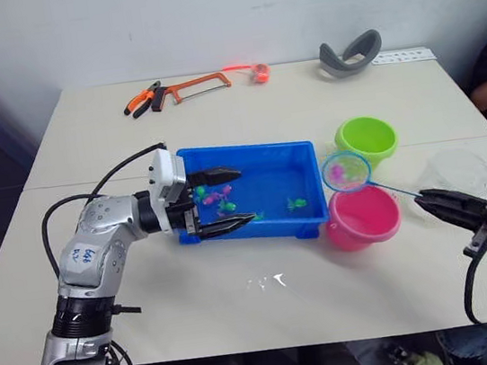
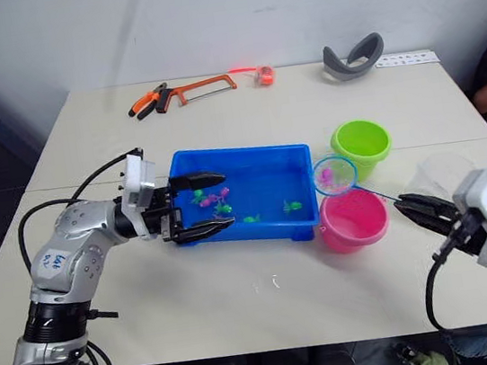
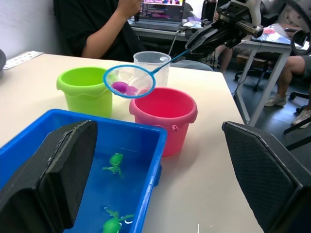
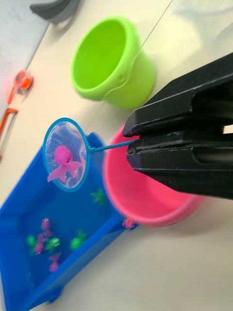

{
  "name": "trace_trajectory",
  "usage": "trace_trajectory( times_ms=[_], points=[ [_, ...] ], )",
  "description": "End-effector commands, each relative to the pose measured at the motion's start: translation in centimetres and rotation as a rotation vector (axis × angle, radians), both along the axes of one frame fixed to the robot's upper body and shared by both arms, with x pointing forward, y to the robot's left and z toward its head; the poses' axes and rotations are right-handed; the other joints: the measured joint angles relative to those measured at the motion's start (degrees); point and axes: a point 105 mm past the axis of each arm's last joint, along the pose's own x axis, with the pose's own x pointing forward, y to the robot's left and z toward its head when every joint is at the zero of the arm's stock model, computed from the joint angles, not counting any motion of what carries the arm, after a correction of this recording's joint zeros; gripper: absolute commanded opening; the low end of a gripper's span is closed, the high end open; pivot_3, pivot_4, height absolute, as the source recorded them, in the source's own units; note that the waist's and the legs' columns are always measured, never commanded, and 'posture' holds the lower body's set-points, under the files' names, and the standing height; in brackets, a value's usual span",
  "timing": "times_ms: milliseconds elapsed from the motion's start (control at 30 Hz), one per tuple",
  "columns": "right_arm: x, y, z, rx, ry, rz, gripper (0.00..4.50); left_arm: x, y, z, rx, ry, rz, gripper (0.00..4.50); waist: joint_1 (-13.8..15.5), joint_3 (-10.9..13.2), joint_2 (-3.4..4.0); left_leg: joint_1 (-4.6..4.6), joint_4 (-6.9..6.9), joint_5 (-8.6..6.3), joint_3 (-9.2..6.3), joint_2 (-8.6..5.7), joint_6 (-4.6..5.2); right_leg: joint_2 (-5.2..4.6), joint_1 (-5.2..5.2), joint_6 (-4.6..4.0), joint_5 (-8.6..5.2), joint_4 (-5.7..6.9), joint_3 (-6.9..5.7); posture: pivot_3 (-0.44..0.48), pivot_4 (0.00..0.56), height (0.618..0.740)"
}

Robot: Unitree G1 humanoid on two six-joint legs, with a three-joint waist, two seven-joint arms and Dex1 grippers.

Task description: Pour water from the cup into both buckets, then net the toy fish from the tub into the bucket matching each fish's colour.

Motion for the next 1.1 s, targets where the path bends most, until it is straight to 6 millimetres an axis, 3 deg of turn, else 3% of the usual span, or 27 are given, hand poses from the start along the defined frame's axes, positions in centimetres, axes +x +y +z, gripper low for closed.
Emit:
trace_trajectory(
  times_ms=[33, 300, 500, 733, 1100],
  points=[
    [-2.2, -2.5, -0.4, -0.206, -0.181, -0.093, 0.0, -0.1, -1.0, 0.1, -0.018, 0.008, -0.061, 4.47, -0.01, 0.0, 0.0, 0.0, 0.01, 0.0, 0.03, -0.01, 0.01, -0.01, -0.01, 0.01, 0.01, 0.01, 0.02, 0.0, 0.15, 0.74],
    [-3.6, -4.2, -2.5, -0.51, -0.342, -0.096, 0.0, -0.1, -1.5, -0.2, -0.032, 0.02, -0.075, 4.47, -0.09, 0.0, 0.01, 0.06, 0.01, 0.06, 0.03, -0.03, 0.0, 0.03, 0.01, 0.05, 0.02, 0.04, 0.07, 0.0, 0.15, 0.74],
    [-4.3, -5.8, -3.9, -0.908, -0.55, -0.017, 0.0, -0.2, -1.8, -0.4, -0.048, 0.028, -0.076, 4.47, -0.2, 0.0, 0.0, 0.14, 0.02, 0.08, 0.08, -0.06, 0.01, 0.0, 0.05, 0.05, 0.03, 0.02, 0.14, 0.0, 0.15, 0.74],
    [-4.8, -5.3, -3.6, -1.168, -0.763, 0.075, 0.0, -0.2, -2.0, -0.5, -0.067, 0.04, -0.067, 4.47, -0.26, 0.0, 0.01, 0.21, 0.02, 0.15, 0.07, -0.02, -0.11, -0.01, 0.05, 0.03, 0.01, -0.05, 0.19, 0.0, 0.15, 0.74],
    [-4.1, -5.0, -3.3, -1.298, -0.864, 0.054, 0.0, -0.1, -2.3, -0.8, -0.084, 0.058, -0.066, 4.47, -0.28, -0.01, 0.01, 0.27, 0.02, 0.19, 0.09, -0.02, -0.17, 0.0, 0.09, 0.01, 0.01, -0.02, 0.27, 0.0, 0.15, 0.74]
  ],
)
